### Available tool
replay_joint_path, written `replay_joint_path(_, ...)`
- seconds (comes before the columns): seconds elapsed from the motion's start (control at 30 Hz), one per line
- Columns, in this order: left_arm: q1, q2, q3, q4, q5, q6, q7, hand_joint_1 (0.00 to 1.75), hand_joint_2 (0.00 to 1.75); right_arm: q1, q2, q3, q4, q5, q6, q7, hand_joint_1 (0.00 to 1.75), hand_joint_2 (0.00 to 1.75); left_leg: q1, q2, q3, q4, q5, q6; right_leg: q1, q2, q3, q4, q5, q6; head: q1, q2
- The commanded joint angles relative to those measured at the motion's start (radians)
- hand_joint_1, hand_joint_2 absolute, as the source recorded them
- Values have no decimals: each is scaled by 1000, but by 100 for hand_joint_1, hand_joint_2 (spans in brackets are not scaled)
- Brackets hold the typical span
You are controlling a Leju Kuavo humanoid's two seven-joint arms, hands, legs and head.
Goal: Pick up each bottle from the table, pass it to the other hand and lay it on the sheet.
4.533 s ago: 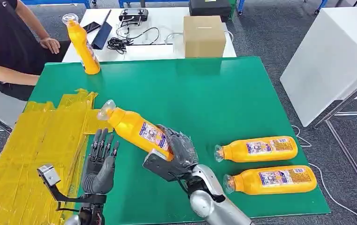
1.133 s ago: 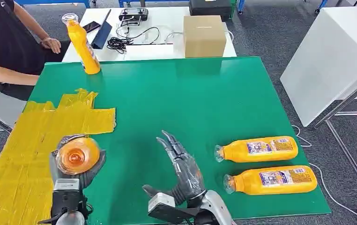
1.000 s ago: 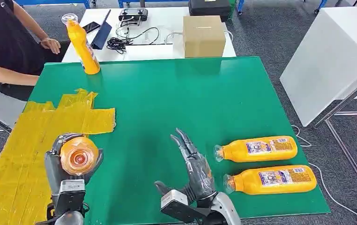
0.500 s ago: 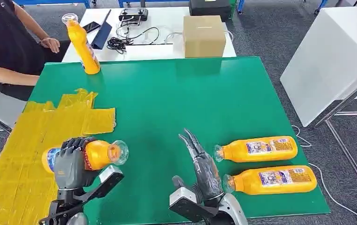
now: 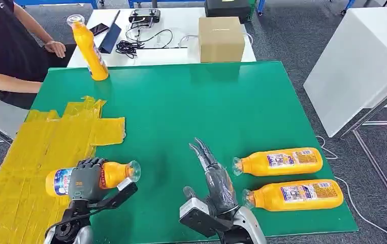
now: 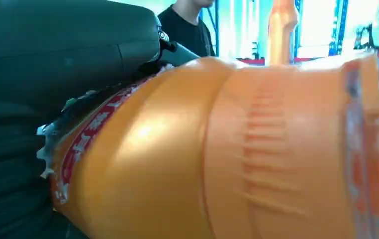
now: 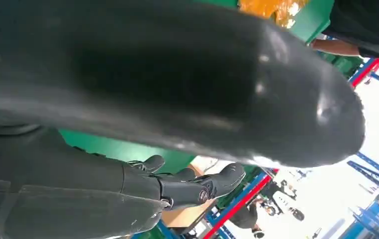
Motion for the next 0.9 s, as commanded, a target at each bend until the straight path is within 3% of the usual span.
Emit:
replay_joint_path(0.03, -64, 27, 28, 150, -59, 2, 53, 175, 175, -30, -4, 9, 22, -3, 10, 6, 0, 0, 1, 1, 3, -1, -1, -1, 1, 0, 3, -2, 0, 0, 0, 0)
replay_joint_path(0.53, -68, 31, 65, 162, -157, -19, 128, 175, 175, -26, -4, 12, 22, 3, 19, 12, 0, 0, 1, 1, 3, -1, -1, -1, 1, 1, 3, -2, 0, 0, 0, 0)
replay_joint_path(0.57, -68, 31, 65, 162, -157, -19, 128, 66, 175, -26, -4, 12, 22, 3, 19, 12, 0, 0, 1, 1, 3, -1, -1, -1, 1, 1, 3, -2, 0, 0, 0, 0)
replay_joint_path(0.6, -72, 36, 48, 166, -162, 0, 168, 0, 175, -24, -3, 10, 21, 3, 19, 13, 0, 0, 1, 1, 3, -1, -1, -1, 1, 0, 4, -2, 0, 0, 0, 0)
replay_joint_path(0.63, -72, 28, 60, 168, -163, -8, 185, 0, 0, -22, -3, 10, 20, 5, 19, 13, 0, 0, 1, 1, 2, -1, 0, -1, 1, 0, 2, -1, 0, 0, 0, 0)
replay_joint_path(0.7, -79, 28, 50, 165, -163, -48, 200, 0, 0, -18, 0, 9, 16, 8, 20, 16, 0, 0, 1, 0, 3, -1, -1, -1, 1, 0, 3, -2, 0, 0, 0, 0)
replay_joint_path(0.9, -56, -3, 71, 95, -164, 16, 162, 0, 0, -31, -19, -4, 27, 3, 23, 8, 0, 0, 0, 0, 0, 0, 0, 0, 0, 0, 1, -1, 0, 0, 0, 0)
